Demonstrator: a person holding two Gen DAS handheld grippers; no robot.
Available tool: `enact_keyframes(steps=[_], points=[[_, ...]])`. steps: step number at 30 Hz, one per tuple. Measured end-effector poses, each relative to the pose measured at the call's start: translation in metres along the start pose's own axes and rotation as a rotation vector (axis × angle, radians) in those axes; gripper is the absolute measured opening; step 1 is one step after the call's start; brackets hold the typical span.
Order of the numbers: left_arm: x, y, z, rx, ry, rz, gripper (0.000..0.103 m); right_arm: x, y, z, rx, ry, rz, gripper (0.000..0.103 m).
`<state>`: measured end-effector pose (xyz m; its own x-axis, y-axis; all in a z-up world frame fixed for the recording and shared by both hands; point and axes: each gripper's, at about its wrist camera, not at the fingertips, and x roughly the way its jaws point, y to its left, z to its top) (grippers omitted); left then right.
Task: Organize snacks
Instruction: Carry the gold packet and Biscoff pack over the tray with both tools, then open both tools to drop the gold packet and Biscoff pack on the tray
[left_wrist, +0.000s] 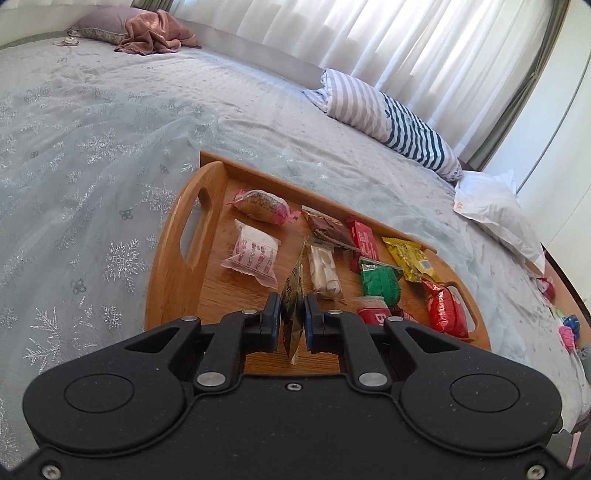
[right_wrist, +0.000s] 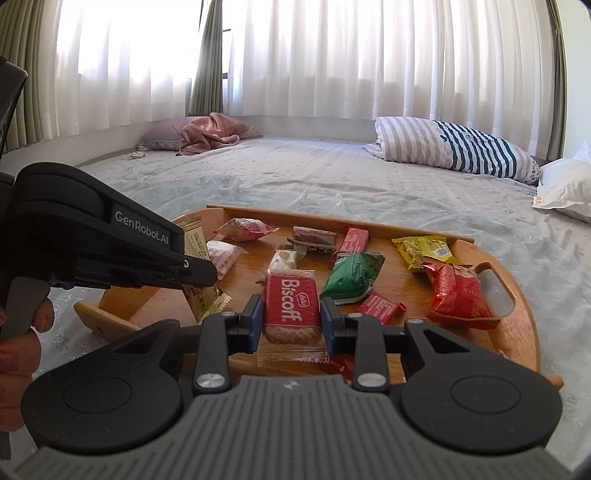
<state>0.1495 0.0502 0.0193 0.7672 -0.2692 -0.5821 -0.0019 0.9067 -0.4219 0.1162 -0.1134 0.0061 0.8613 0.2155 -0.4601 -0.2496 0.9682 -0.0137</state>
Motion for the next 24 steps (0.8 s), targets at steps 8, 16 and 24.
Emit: enact_keyframes(steps=[8,16,24], points=[[0.004,0.002,-0.003,-0.006,0.009,0.003,0.012,0.009,0.004,-0.001,-0.005,0.022,0.007,0.038],[0.006,0.001,-0.005,0.013,0.009,0.019,0.014,0.016,0.004,0.002,-0.011,0.052,0.014,0.038],[0.004,-0.003,-0.008,0.057,-0.003,0.055,0.019,0.019,0.003,0.003,-0.008,0.059,0.017,0.038]])
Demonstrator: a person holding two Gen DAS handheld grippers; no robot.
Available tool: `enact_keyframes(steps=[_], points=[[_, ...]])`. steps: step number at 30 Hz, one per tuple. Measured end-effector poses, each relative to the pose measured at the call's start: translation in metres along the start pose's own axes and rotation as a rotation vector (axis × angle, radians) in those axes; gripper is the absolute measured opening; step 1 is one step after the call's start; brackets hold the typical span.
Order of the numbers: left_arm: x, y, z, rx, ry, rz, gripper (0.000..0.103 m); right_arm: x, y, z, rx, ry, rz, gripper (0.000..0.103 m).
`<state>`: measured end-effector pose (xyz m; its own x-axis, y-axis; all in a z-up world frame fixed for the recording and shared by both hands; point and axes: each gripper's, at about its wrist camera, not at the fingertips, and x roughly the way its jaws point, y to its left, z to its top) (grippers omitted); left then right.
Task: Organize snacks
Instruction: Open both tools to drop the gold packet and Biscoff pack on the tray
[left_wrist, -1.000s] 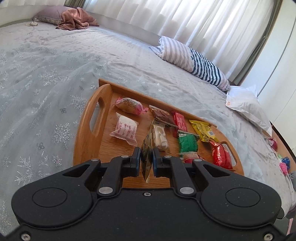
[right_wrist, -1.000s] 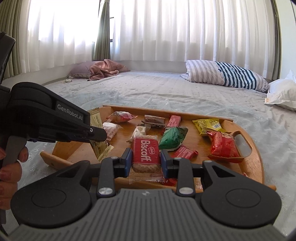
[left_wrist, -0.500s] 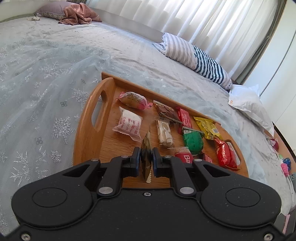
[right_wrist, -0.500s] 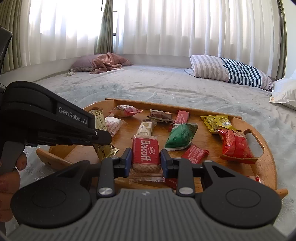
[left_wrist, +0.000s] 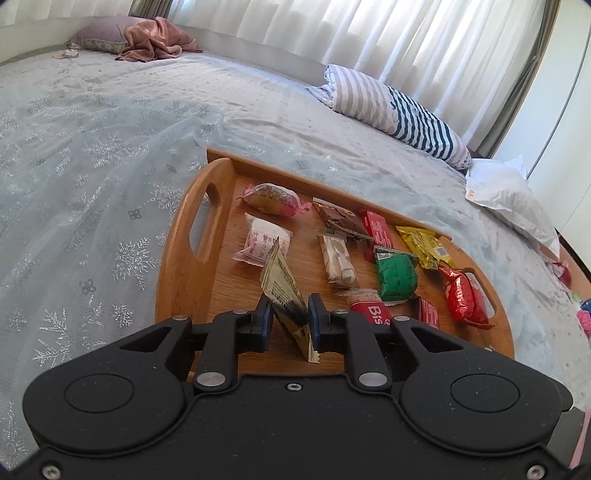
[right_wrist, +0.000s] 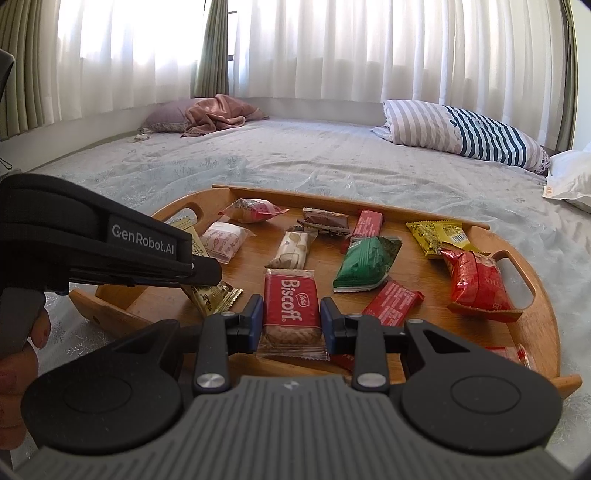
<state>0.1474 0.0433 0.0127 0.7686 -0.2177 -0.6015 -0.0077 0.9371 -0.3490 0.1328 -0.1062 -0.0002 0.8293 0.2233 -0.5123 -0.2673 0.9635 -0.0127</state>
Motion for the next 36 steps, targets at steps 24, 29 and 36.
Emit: enact_keyframes(steps=[24,29,36], points=[[-0.016,-0.002,0.000,0.052,-0.016,0.038,0.082,-0.005,-0.003,-0.002,0.005,-0.005,0.009,0.060],[-0.021,-0.004,0.000,0.063,-0.025,0.043,0.087,-0.009,-0.004,-0.002,0.010,-0.011,0.007,0.062],[-0.026,-0.011,-0.002,0.095,-0.035,0.054,0.092,-0.016,-0.007,-0.002,0.021,-0.018,-0.005,0.065]])
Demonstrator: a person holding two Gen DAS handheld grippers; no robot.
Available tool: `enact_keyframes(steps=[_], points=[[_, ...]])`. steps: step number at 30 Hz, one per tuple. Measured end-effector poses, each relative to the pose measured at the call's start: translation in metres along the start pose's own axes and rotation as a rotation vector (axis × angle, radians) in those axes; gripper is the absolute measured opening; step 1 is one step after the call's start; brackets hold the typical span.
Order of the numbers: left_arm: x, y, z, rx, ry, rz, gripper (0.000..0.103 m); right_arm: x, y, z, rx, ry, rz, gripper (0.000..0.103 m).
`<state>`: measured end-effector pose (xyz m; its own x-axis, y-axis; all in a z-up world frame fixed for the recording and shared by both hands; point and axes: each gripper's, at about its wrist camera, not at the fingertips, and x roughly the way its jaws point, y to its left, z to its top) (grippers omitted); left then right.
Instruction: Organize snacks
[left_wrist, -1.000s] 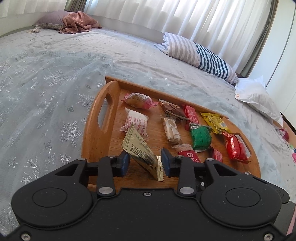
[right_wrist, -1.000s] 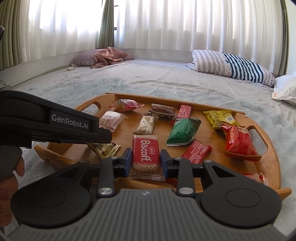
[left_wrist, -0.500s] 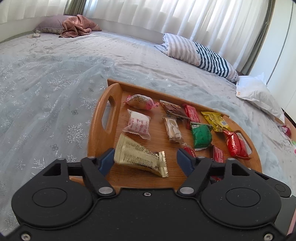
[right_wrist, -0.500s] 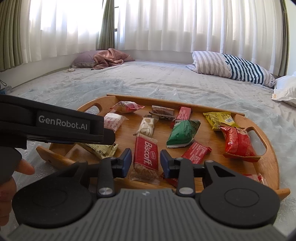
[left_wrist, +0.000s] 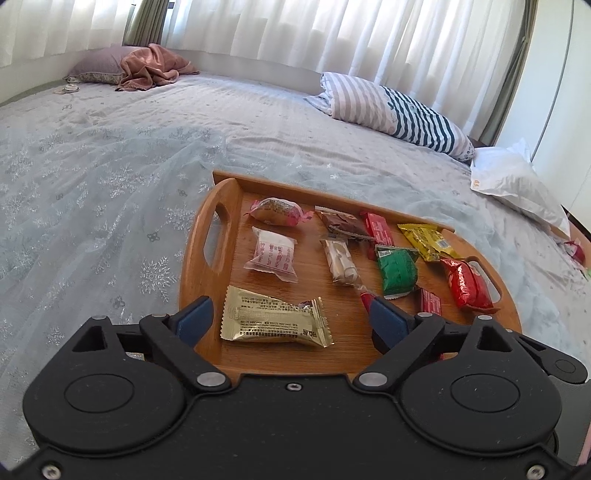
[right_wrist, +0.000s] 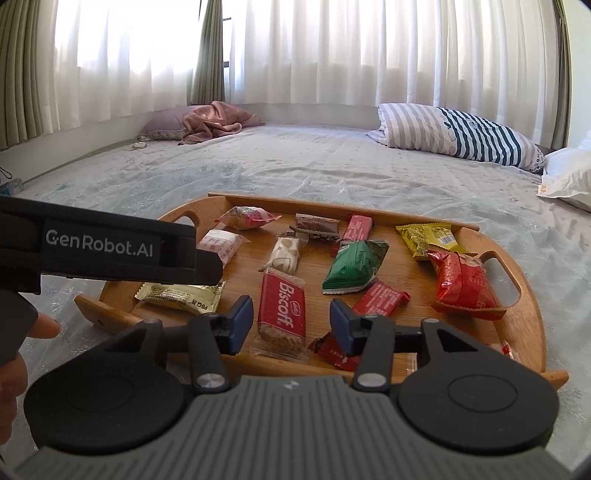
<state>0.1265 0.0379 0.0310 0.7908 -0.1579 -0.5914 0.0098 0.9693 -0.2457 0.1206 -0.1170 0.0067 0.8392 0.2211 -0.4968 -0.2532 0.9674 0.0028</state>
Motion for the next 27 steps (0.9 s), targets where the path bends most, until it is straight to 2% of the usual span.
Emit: enact_keyframes(steps=[12,27], points=[[-0.007,-0.005,-0.002,0.030,-0.013,0.014,0.099,-0.015,-0.013,-0.002,0.024,-0.005,-0.032,0.072],[-0.023,-0.010,-0.011,0.093,-0.027,0.032,0.102,-0.031,-0.030,-0.013,0.063,0.003,-0.068,0.078]])
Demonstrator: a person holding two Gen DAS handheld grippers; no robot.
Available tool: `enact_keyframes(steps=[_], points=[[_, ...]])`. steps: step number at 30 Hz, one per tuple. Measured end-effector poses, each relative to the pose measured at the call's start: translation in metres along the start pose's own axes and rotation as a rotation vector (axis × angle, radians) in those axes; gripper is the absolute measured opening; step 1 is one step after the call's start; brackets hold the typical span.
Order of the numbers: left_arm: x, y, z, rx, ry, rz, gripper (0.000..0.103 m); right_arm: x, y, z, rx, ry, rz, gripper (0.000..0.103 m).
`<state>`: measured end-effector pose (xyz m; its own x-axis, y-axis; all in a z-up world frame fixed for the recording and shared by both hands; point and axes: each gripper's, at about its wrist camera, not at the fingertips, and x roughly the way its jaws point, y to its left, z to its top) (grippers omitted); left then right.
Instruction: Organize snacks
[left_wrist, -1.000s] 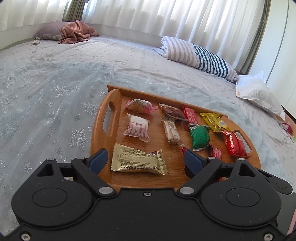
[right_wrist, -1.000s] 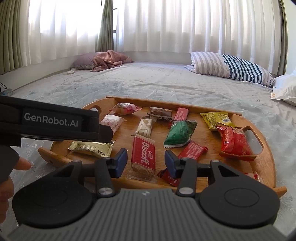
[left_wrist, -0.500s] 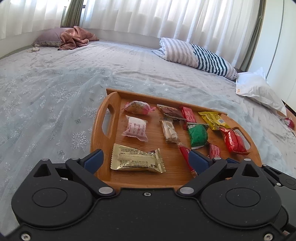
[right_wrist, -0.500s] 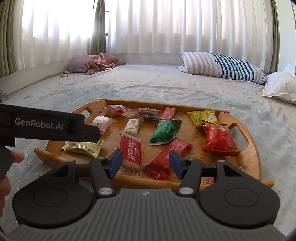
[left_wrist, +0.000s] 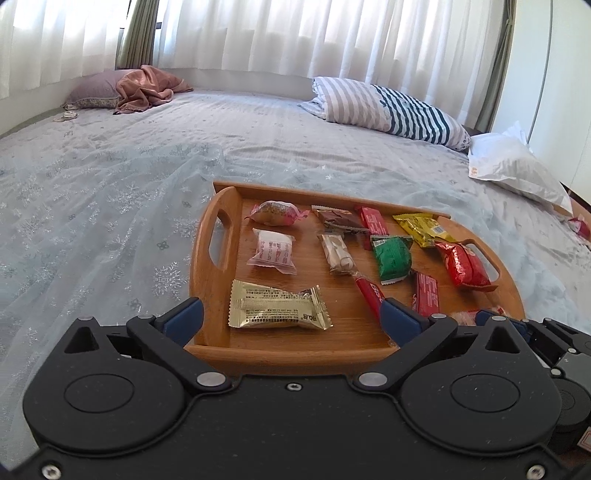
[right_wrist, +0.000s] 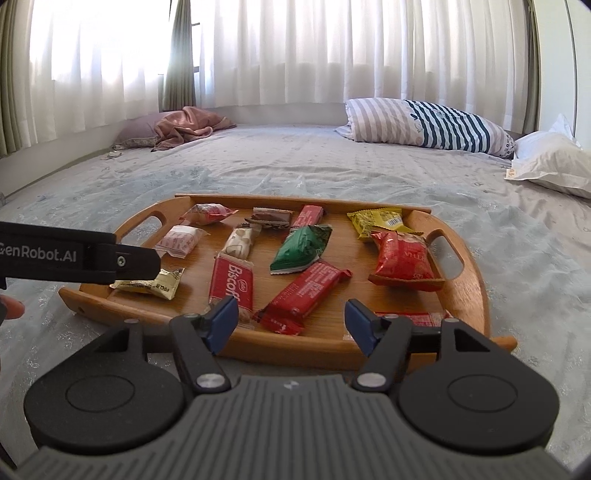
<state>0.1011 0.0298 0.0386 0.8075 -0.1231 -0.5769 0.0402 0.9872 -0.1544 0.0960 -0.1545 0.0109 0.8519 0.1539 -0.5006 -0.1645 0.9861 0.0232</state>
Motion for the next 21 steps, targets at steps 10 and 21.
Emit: enact_keyframes(steps=[10,21], points=[[-0.012,-0.002,-0.008,0.032,-0.011,0.004,0.102,-0.007,-0.008,-0.008,0.022,0.014,-0.018,0.080],[-0.018,-0.006,-0.018,0.064,0.003,0.003,0.103,-0.016,-0.012,-0.012,0.032,0.019,-0.028,0.082]])
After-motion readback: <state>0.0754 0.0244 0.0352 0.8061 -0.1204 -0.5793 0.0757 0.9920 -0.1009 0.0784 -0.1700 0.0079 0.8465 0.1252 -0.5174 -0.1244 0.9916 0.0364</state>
